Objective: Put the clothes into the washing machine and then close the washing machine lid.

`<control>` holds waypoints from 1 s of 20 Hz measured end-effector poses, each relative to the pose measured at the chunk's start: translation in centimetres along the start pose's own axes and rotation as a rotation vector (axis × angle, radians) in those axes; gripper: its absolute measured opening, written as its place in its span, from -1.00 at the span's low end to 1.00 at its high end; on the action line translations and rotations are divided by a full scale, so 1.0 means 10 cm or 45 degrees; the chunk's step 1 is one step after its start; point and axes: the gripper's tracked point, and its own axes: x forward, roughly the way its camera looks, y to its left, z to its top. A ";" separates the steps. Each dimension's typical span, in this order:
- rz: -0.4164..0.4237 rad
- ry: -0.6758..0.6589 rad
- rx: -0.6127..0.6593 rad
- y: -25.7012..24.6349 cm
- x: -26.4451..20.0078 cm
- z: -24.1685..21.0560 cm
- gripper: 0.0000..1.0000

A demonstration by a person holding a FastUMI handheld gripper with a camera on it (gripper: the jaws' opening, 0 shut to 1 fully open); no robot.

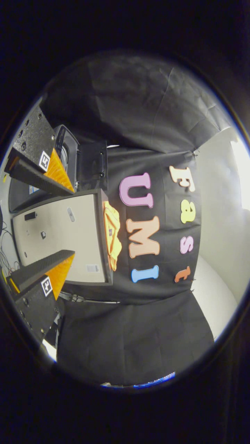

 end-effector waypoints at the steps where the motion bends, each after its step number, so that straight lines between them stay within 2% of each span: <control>1: -0.003 0.004 -0.007 -0.01 0.02 0.02 0.88; 20: -0.067 0.065 -0.078 -0.33 0.94 0.84 0.89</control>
